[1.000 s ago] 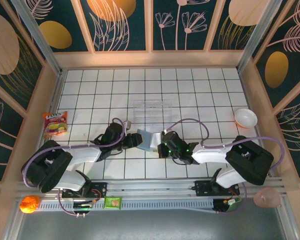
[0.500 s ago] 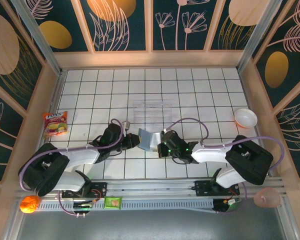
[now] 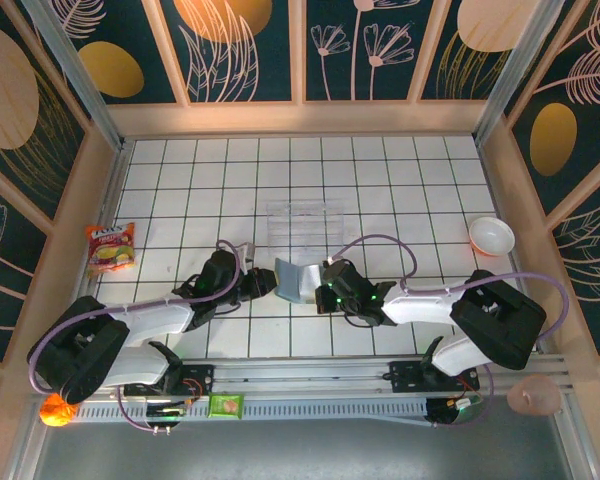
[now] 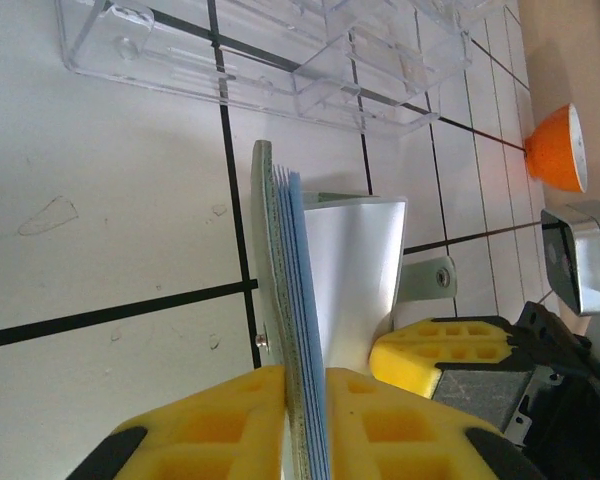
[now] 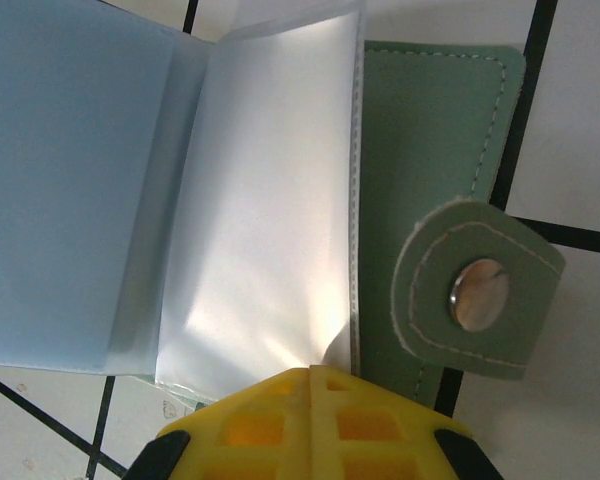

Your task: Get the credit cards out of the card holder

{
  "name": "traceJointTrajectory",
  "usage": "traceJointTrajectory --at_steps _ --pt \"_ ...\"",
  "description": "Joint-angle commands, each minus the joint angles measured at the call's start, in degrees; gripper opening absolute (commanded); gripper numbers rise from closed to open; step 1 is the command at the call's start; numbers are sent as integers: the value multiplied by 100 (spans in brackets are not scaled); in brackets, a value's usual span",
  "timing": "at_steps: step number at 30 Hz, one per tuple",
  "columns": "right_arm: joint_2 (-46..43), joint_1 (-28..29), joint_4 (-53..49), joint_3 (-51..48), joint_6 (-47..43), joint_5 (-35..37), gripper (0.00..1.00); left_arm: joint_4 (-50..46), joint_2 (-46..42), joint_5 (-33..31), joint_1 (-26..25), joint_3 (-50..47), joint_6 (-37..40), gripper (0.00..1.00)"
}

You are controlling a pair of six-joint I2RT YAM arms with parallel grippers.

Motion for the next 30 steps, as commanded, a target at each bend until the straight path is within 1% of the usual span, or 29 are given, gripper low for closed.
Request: traceJointTrajectory --at_steps 1,3,7,9,15,18,22,24,25,27,30 --pt "44 -39 -160 137 -43 34 0 216 31 53 -8 -67 -1 20" --pt "40 -40 -159 144 -30 25 0 228 34 61 -8 -66 0 19" --pt "-36 -38 -193 143 5 15 0 266 6 41 -7 -101 -41 5" --pt "-97 -39 -230 150 4 22 0 304 17 68 -7 -105 -41 0" --pt "-241 -40 -386 250 48 33 0 380 -19 106 -7 -151 -58 0" --pt "-405 -37 -625 402 41 69 11 202 -242 -57 -7 -205 -90 0" --pt "-666 -28 -942 674 -179 -32 35 108 -558 -55 -12 -251 -139 0" --pt "-753 -15 -1043 820 -293 -47 43 120 -627 -36 -17 -298 -211 0" --pt "-782 -4 -1040 882 -344 -45 46 146 -649 -21 -17 -328 -241 0" --pt "-711 -5 -957 1039 -451 -316 51 183 -677 23 -15 -363 -270 0" --pt "-318 20 -894 1365 -547 -476 55 174 -736 26 -17 -396 -312 0"
